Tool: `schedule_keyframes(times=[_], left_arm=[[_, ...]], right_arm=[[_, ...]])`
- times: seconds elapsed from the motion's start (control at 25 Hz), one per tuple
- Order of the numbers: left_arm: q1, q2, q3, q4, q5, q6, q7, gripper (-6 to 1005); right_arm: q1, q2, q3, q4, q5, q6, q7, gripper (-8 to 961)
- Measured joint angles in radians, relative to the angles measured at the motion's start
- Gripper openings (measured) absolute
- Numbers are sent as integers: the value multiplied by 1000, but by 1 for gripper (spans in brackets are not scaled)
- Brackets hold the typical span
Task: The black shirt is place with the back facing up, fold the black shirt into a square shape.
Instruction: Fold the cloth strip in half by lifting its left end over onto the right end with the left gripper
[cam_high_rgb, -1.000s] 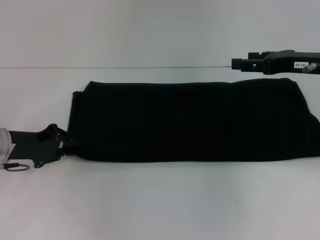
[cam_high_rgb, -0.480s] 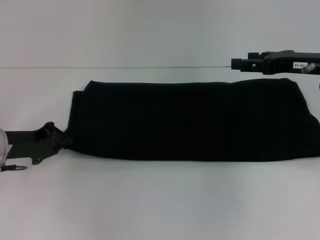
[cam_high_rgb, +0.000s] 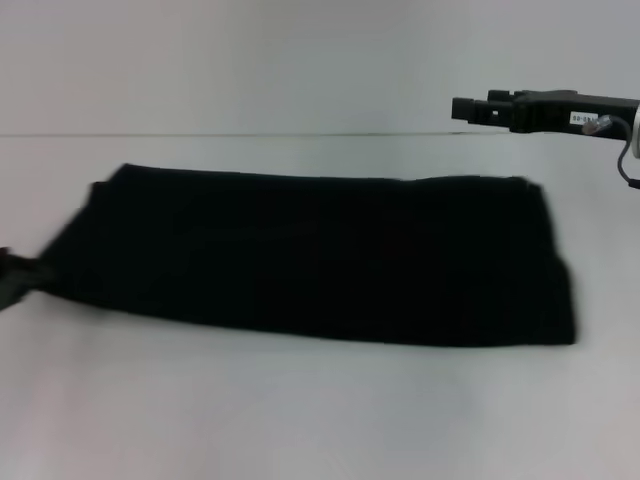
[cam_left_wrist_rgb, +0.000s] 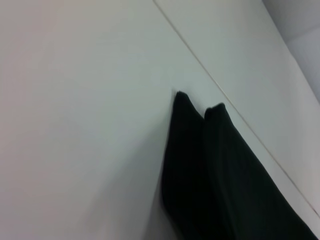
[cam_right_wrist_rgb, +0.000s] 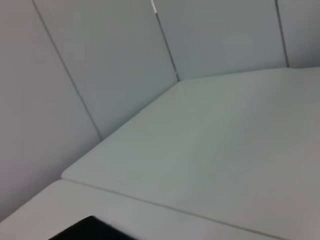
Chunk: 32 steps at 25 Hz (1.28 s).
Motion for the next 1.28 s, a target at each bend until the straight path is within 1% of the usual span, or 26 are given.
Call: schedule_keyframes(times=[0.2, 0.28, 0.36, 0.44, 0.52, 0.56, 0.64, 0.72, 0.76, 0.8, 0.84, 0.88, 0.96, 1.04, 1.08, 1.12, 1.16, 1.24, 1.28], left_arm=[[58, 29, -41, 115, 8, 39, 2, 19], [70, 39, -42, 157, 8, 41, 8, 19], [68, 47, -41, 181, -2, 60, 22, 19], [45, 56, -36, 192, -39, 117, 47, 19], [-1, 61, -17, 187, -102, 202, 77, 19], [-32, 60, 8, 173, -137, 242, 89, 19], [-99, 51, 78, 127, -207, 294, 110, 19], [-170, 26, 160, 70, -263, 305, 128, 19], [-208, 9, 203, 43, -285, 302, 137, 18], [-264, -30, 266, 4, -304, 283, 150, 18], [-279, -42, 281, -2, -306, 272, 153, 18], [-298, -65, 306, -12, -307, 250, 157, 18], [-333, -128, 366, -39, -308, 186, 167, 18], [-345, -174, 407, -90, -318, 112, 183, 20], [-351, -182, 416, -153, -354, 65, 213, 21], [-356, -184, 419, -219, -393, 20, 254, 22], [-361, -183, 418, -314, -446, -30, 313, 23], [-359, -184, 401, -489, -540, -104, 479, 25], [-354, -185, 392, -541, -570, -116, 552, 26]], right_arm=[[7, 16, -4, 3, 21, 28, 1, 761], [8, 21, -4, 0, 22, 39, 1, 761], [8, 23, 0, -3, 23, 48, 0, 761], [3, 23, 5, -4, 32, 47, -2, 761], [-15, 16, 7, -7, 52, 39, -5, 761], [-28, 11, 7, -9, 66, 34, -6, 761], [-59, -1, 6, -17, 98, 23, -9, 761], [-92, -15, 7, -28, 128, 10, -10, 760], [-110, -24, 6, -35, 145, -2, -11, 760], [-128, -35, 7, -42, 157, -15, -10, 760], [-145, -46, 8, -48, 167, -33, -9, 760], [-158, -56, 12, -53, 175, -49, -8, 760], [-187, -76, 23, -60, 191, -79, -8, 760], [-205, -90, 32, -65, 199, -97, -11, 760], [-212, -96, 34, -69, 200, -104, -12, 760], [-217, -102, 36, -73, 200, -110, -13, 760], [-221, -105, 38, -76, 199, -115, -14, 760], [-225, -111, 38, -81, 197, -122, -22, 760], [-225, -113, 37, -81, 195, -122, -28, 760]])
